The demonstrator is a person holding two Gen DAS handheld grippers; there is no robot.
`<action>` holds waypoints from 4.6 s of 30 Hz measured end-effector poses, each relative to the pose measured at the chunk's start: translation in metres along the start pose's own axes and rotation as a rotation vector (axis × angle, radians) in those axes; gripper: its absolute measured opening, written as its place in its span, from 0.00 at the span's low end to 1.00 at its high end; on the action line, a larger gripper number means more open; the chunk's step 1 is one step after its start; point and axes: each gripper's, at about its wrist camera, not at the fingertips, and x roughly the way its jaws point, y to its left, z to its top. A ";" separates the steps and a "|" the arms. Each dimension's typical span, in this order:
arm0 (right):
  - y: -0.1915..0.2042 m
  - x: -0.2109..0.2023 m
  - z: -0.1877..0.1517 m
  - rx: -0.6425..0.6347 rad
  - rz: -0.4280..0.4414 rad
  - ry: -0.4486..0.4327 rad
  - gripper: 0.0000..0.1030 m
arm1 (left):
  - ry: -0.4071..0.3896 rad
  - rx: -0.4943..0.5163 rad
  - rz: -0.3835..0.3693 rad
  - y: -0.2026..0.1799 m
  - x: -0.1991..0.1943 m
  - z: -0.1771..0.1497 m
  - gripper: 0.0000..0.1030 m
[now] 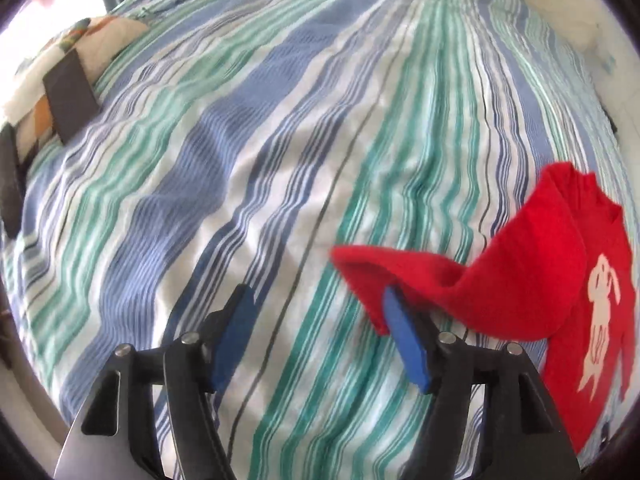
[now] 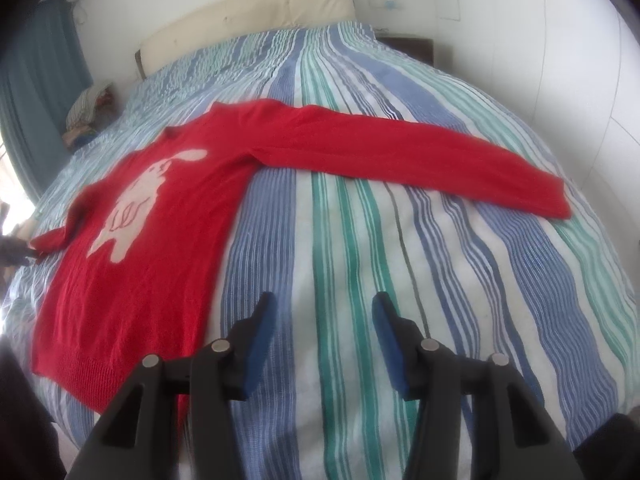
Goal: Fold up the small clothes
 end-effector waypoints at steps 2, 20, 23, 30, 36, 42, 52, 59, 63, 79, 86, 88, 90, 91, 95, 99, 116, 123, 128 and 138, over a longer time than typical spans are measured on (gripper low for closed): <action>0.002 0.001 -0.001 -0.011 -0.009 0.004 0.48 | -0.015 -0.037 -0.085 0.010 0.000 -0.006 0.68; 0.012 0.004 -0.004 -0.075 -0.050 0.005 0.48 | -0.068 0.068 -0.035 -0.007 -0.051 0.011 0.06; 0.014 0.006 -0.003 -0.078 -0.037 0.008 0.48 | -0.038 0.045 0.042 0.018 -0.069 0.016 0.06; 0.015 0.010 -0.004 -0.077 -0.029 0.018 0.48 | 0.090 0.059 0.243 0.036 0.001 -0.005 0.06; 0.009 0.015 -0.008 -0.062 -0.047 0.045 0.48 | 0.032 0.072 0.388 0.024 0.031 -0.003 0.06; 0.010 0.019 -0.009 -0.067 -0.061 0.059 0.48 | 0.030 0.076 0.414 0.028 0.050 -0.007 0.06; 0.014 0.017 -0.008 -0.090 -0.080 0.054 0.53 | -0.053 0.120 0.416 0.027 0.016 -0.022 0.59; 0.011 0.006 -0.004 -0.086 -0.097 0.004 0.63 | -0.191 0.180 0.165 -0.024 -0.053 -0.067 0.78; 0.009 0.011 -0.002 -0.078 -0.106 0.014 0.63 | -0.204 0.289 0.009 -0.081 -0.061 -0.096 0.88; 0.007 0.011 0.000 -0.101 -0.193 -0.022 0.63 | -0.075 0.349 -0.027 -0.133 0.019 -0.135 0.99; 0.006 0.025 0.004 -0.094 -0.230 -0.042 0.66 | -0.067 0.329 -0.047 -0.128 0.020 -0.136 1.00; 0.004 0.039 -0.001 -0.089 -0.217 0.013 0.67 | -0.070 0.327 -0.054 -0.128 0.020 -0.136 1.00; 0.003 0.042 -0.006 -0.090 -0.213 0.013 0.70 | -0.072 0.320 -0.062 -0.127 0.021 -0.136 1.00; 0.002 0.043 -0.007 -0.081 -0.212 0.011 0.73 | -0.077 0.314 -0.066 -0.126 0.020 -0.136 1.00; -0.012 0.047 -0.012 -0.008 -0.163 0.012 0.78 | -0.081 0.314 -0.078 -0.126 0.021 -0.136 1.00; -0.009 0.048 -0.016 -0.024 -0.173 -0.001 0.81 | -0.084 0.313 -0.082 -0.125 0.021 -0.136 1.00; -0.005 0.053 -0.014 -0.040 -0.193 0.002 0.83 | -0.084 0.332 -0.055 -0.130 0.022 -0.137 1.00; -0.005 0.054 -0.013 -0.041 -0.192 0.002 0.84 | -0.055 0.353 -0.023 -0.136 0.023 -0.135 1.00; -0.007 0.055 -0.012 -0.042 -0.186 0.002 0.84 | -0.054 0.347 -0.051 -0.139 0.012 -0.132 0.99; -0.005 0.058 -0.006 0.012 -0.249 0.072 0.89 | -0.216 0.463 -0.127 -0.159 -0.026 -0.124 0.99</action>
